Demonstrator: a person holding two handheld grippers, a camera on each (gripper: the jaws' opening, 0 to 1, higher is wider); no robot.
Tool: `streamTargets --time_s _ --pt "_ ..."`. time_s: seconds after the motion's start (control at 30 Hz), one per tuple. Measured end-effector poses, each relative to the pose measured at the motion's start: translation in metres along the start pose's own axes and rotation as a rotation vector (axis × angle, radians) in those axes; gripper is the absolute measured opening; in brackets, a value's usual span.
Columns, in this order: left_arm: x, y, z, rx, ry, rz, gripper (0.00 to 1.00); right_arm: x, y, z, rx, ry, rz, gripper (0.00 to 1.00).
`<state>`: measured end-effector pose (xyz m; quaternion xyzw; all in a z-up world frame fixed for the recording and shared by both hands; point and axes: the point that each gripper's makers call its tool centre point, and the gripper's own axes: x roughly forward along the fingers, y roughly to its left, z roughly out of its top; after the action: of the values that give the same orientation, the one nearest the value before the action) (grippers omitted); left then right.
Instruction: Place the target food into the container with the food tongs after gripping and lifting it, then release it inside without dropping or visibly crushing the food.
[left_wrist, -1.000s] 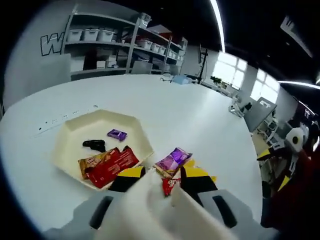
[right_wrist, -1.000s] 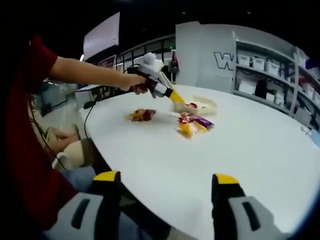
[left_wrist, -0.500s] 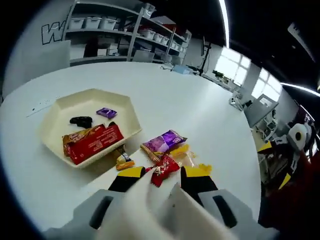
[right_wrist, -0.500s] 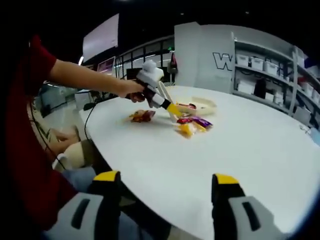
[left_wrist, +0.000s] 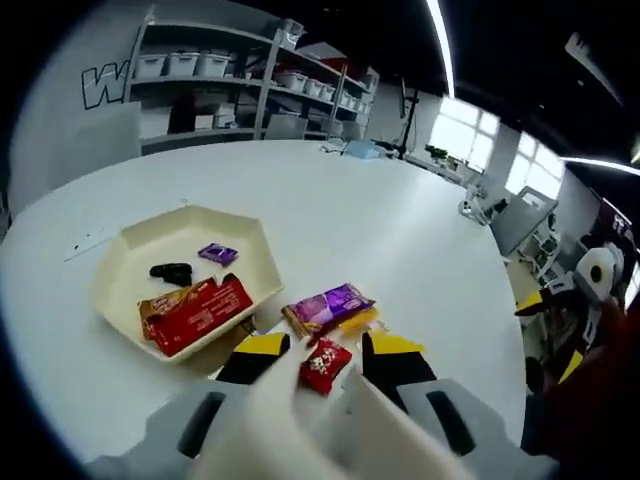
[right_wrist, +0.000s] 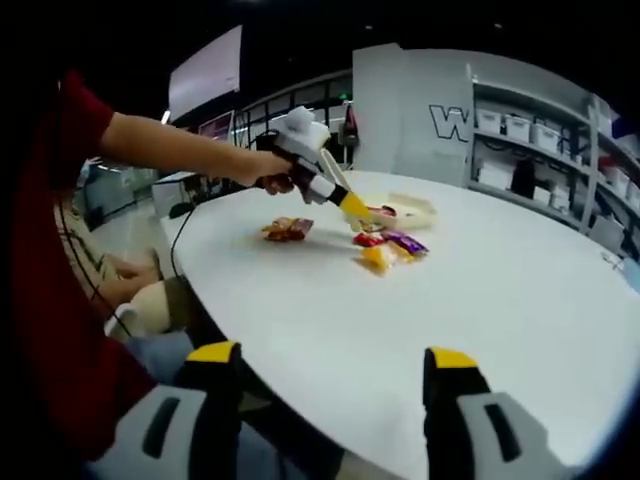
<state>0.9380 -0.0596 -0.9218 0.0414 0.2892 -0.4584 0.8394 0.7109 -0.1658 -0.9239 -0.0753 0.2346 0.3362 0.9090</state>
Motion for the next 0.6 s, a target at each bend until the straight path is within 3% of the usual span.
streamTargets --time_s 0.2,0.6 --pt "0.014 -0.001 -0.009 0.010 0.023 -0.018 0.27 -0.004 -0.003 -0.001 0.012 -0.004 -0.009 0.72" --pt "0.016 0.002 -0.016 -0.020 0.047 -0.019 0.24 -0.003 -0.007 -0.001 0.010 0.001 -0.015 0.72"
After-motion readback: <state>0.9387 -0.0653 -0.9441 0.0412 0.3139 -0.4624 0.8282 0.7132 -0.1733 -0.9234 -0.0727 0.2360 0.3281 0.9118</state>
